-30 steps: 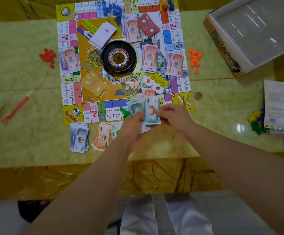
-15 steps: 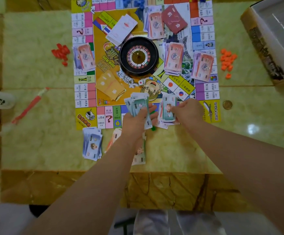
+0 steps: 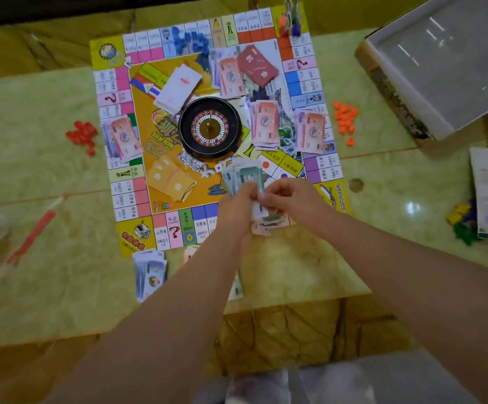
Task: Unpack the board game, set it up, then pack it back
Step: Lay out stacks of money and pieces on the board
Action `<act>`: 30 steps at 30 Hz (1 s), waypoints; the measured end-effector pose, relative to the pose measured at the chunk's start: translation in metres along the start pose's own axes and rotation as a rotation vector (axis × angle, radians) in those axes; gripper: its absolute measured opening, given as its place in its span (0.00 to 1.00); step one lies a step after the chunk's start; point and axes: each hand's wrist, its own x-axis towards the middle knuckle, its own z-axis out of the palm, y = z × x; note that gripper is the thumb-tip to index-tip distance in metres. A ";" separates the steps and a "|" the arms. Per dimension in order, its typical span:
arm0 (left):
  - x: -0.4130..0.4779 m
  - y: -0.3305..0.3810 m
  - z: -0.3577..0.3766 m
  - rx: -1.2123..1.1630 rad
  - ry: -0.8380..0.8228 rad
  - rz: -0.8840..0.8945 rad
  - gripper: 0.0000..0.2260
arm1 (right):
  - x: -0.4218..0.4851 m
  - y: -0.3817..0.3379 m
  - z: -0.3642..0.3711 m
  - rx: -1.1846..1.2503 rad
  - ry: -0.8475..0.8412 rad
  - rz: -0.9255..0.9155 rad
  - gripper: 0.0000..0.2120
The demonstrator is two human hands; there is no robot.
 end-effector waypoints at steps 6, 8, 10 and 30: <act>0.012 0.012 0.032 -0.039 0.056 -0.016 0.13 | 0.021 -0.009 -0.044 0.047 0.113 0.045 0.07; 0.021 0.015 0.043 -0.048 0.093 0.009 0.12 | 0.035 -0.012 -0.065 0.083 0.208 0.058 0.05; 0.029 0.021 0.052 -0.055 0.077 0.033 0.13 | 0.051 -0.013 -0.086 0.028 0.291 0.067 0.04; 0.056 0.060 0.086 0.050 0.184 0.026 0.11 | 0.085 -0.046 -0.099 -0.146 -0.142 0.019 0.14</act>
